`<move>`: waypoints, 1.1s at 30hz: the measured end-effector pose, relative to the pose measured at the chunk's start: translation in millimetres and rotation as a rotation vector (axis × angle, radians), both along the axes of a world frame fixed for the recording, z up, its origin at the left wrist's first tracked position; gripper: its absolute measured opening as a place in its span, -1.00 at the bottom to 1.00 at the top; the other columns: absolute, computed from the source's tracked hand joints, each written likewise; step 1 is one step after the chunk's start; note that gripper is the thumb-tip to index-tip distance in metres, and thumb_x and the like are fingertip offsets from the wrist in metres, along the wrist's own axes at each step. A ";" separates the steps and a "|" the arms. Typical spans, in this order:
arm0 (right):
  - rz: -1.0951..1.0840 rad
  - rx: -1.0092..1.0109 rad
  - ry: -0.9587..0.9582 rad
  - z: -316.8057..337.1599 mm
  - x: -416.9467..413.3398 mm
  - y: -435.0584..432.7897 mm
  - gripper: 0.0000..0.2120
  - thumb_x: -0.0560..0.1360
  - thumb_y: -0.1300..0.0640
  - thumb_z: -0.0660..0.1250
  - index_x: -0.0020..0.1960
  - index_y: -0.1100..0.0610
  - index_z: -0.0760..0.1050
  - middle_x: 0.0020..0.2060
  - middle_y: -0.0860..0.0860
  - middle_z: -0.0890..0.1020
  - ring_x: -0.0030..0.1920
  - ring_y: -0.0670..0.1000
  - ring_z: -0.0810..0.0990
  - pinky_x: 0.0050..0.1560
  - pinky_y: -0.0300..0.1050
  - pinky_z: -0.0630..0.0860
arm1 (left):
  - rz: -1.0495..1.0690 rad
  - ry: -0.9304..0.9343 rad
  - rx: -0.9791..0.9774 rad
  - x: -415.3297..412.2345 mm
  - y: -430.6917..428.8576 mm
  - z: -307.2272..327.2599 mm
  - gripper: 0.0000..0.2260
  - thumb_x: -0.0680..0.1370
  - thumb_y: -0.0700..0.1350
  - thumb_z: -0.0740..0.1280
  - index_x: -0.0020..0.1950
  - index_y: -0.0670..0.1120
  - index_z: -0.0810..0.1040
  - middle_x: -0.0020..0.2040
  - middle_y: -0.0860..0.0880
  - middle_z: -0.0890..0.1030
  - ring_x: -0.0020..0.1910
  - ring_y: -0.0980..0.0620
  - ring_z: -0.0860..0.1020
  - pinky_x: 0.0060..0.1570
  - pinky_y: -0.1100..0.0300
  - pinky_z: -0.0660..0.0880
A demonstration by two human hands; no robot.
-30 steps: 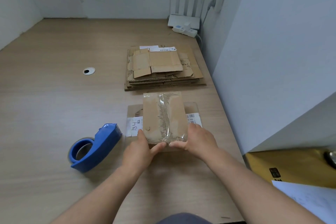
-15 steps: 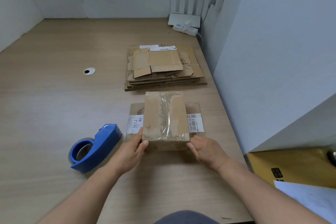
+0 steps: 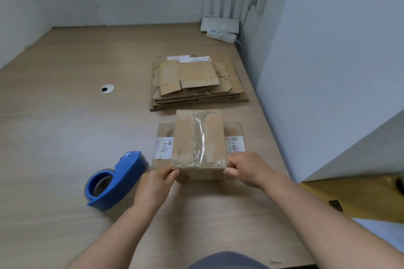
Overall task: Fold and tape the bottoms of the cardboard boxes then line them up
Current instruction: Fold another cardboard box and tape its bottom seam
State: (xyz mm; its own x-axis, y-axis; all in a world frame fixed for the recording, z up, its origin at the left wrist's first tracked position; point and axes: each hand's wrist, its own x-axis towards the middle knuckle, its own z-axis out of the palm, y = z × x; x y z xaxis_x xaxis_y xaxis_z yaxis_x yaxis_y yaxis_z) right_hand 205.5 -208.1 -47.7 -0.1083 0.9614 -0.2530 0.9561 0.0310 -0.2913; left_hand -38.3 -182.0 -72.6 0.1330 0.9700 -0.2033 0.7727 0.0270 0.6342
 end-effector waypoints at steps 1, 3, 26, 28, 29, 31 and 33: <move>-0.013 -0.009 -0.016 -0.1 -1.2 0.9 -0.73 0.53 -0.01 0.28 -0.28 0.02 0.30 -0.01 0.05 0.62 0.02 0.06 0.52 -0.19 -0.17 0.22 | -0.016 0.027 0.004 0.9 2.4 0.5 -0.83 0.57 0.01 0.30 -0.07 -0.04 0.63 -0.25 0.00 0.63 -0.24 -0.02 0.56 -0.21 0.15 0.50; -0.051 -0.022 -0.025 -0.4 -4.6 2.1 -0.70 0.54 0.00 0.26 -0.32 0.00 0.26 0.01 0.07 0.61 0.05 0.09 0.52 -0.18 -0.16 0.23 | -0.040 0.096 0.016 5.4 5.9 3.3 -0.84 0.57 -0.01 0.29 -0.08 -0.04 0.62 -0.22 0.00 0.64 -0.22 -0.01 0.56 -0.26 0.18 0.46; -0.199 -0.217 -0.110 11.8 -18.1 13.2 -0.34 0.39 -0.50 0.06 0.10 0.01 0.52 0.07 -0.01 0.60 0.13 0.06 0.54 -0.06 -0.09 0.37 | -0.135 0.063 -0.079 7.5 8.1 15.2 -0.74 0.57 0.19 0.20 -0.11 0.03 0.47 -0.13 0.12 0.61 -0.12 0.13 0.59 -0.14 0.21 0.53; -0.276 -0.213 -0.175 11.0 -30.5 18.5 -0.22 0.42 -0.52 -0.08 0.16 0.06 0.54 0.11 0.03 0.60 0.18 0.08 0.53 -0.02 -0.08 0.34 | -0.114 0.178 -0.069 12.3 16.1 10.3 -0.67 0.61 0.19 0.08 -0.04 -0.02 0.48 -0.08 0.00 0.62 -0.12 0.04 0.60 -0.16 0.10 0.55; -0.304 -0.190 -0.200 9.9 -34.9 21.6 -0.22 0.44 -0.49 -0.10 0.17 0.07 0.54 0.13 0.04 0.60 0.19 0.09 0.52 -0.01 -0.08 0.34 | -0.175 0.313 -0.017 14.7 19.6 7.4 -0.73 0.64 0.10 0.08 0.05 -0.04 0.46 -0.01 -0.04 0.60 -0.11 0.01 0.58 -0.21 0.12 0.51; -0.336 -0.159 -0.186 6.6 -35.3 24.6 -0.29 0.52 -0.40 -0.11 0.16 0.10 0.54 0.13 0.07 0.60 0.17 0.11 0.53 -0.02 -0.08 0.34 | -0.272 0.515 0.086 18.0 21.6 4.6 -0.81 0.65 -0.09 0.08 0.24 -0.04 0.35 0.10 -0.07 0.54 -0.15 -0.05 0.47 -0.31 0.16 0.36; -0.352 -0.159 -0.098 0.1 -28.0 23.5 -0.37 0.59 -0.29 -0.11 0.13 0.14 0.54 0.12 0.13 0.59 0.16 0.15 0.52 -0.05 -0.07 0.34 | -0.284 0.548 0.125 16.8 20.8 1.0 -0.79 0.65 -0.11 0.07 0.29 -0.02 0.31 0.08 -0.07 0.55 -0.17 -0.08 0.48 -0.34 0.15 0.35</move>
